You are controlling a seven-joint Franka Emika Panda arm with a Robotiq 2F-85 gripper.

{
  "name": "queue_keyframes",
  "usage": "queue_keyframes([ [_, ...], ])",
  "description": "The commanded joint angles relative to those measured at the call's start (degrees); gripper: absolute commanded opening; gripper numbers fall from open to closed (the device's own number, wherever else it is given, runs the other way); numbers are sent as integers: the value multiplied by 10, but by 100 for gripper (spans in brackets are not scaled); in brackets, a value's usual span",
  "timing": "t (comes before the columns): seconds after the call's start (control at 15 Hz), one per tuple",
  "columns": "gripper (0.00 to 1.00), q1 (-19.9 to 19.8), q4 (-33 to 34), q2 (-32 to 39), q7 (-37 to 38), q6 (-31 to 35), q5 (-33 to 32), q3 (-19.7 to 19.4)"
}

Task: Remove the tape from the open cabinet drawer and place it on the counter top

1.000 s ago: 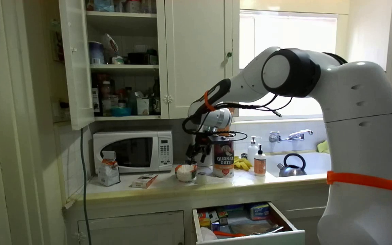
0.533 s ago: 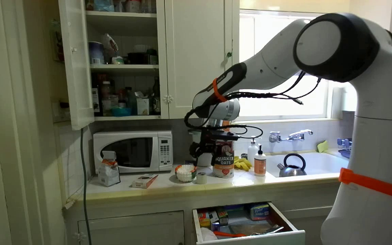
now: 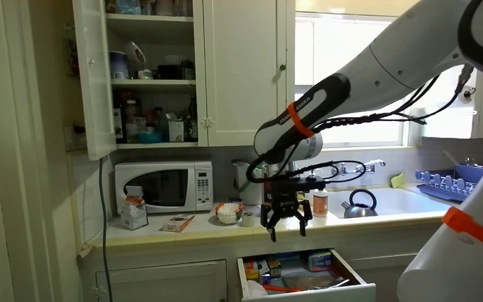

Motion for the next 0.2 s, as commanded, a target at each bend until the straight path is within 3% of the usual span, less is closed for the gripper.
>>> queue_keyframes([
  [0.0, 100, 4, -9, -11, 3, -2, -3, -4],
  [0.13, 100, 3, -14, -18, 4, -2, -3, -4],
])
